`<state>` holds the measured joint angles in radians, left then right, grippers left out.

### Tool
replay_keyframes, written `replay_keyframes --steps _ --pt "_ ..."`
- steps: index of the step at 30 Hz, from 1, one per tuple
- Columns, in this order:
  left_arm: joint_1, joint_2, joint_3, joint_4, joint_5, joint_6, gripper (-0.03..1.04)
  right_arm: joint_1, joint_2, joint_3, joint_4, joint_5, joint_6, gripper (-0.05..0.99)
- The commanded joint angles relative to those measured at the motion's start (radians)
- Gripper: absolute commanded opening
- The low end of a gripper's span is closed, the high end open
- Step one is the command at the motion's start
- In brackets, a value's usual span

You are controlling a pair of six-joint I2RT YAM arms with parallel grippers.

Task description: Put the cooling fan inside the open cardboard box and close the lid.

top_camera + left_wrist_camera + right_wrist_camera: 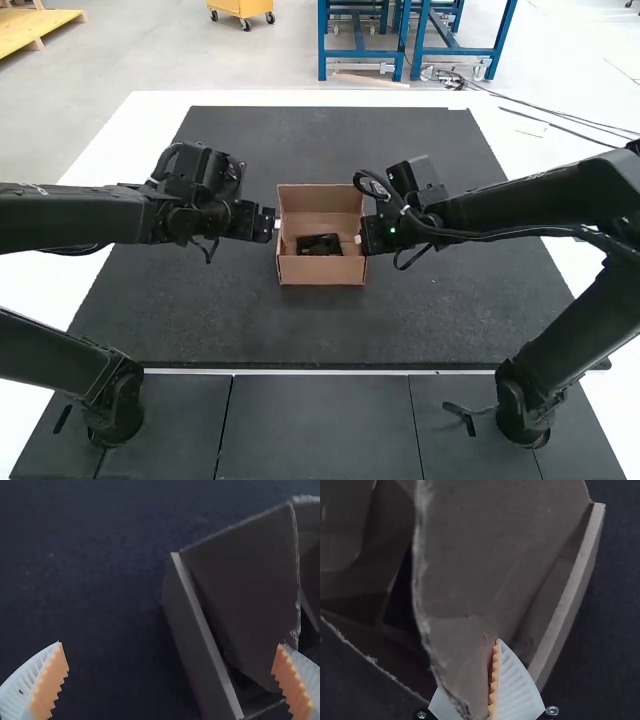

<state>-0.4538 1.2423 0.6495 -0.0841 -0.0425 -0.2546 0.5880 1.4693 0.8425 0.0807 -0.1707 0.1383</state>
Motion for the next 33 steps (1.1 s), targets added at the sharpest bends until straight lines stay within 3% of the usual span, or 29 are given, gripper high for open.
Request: replay_keyframes --steps 1,3,5,11,15,21,26,33 --pt "-0.014 -0.038 0.001 -0.011 0.033 0.015 0.96 0.024 -0.017 -0.008 -0.004 -0.013 -0.006 -0.01" --pt "-0.014 -0.044 -0.002 -0.019 0.036 0.023 0.96 0.024 -0.009 -0.005 -0.004 -0.013 -0.006 0.01" --pt "-0.014 -0.052 -0.002 -0.031 0.043 0.023 0.96 0.024 -0.004 0.001 -0.010 -0.012 -0.006 0.14" --pt "-0.014 -0.101 0.004 -0.091 0.044 0.040 0.96 0.019 -0.004 0.044 -0.081 -0.013 -0.003 0.64" --pt "-0.013 -0.144 0.006 -0.131 0.046 0.049 0.96 0.018 -0.004 0.066 -0.110 -0.013 -0.005 0.77" --pt "-0.005 -0.224 0.025 -0.171 0.044 0.071 0.96 0.015 -0.012 0.127 -0.168 -0.038 0.007 0.82" --pt "0.029 -0.253 0.029 -0.177 0.044 0.074 0.96 0.013 -0.020 0.175 -0.211 -0.053 0.014 0.83" --pt "0.047 -0.253 0.033 -0.171 0.046 0.074 0.96 0.015 -0.021 0.153 -0.214 -0.006 -0.026 0.82"
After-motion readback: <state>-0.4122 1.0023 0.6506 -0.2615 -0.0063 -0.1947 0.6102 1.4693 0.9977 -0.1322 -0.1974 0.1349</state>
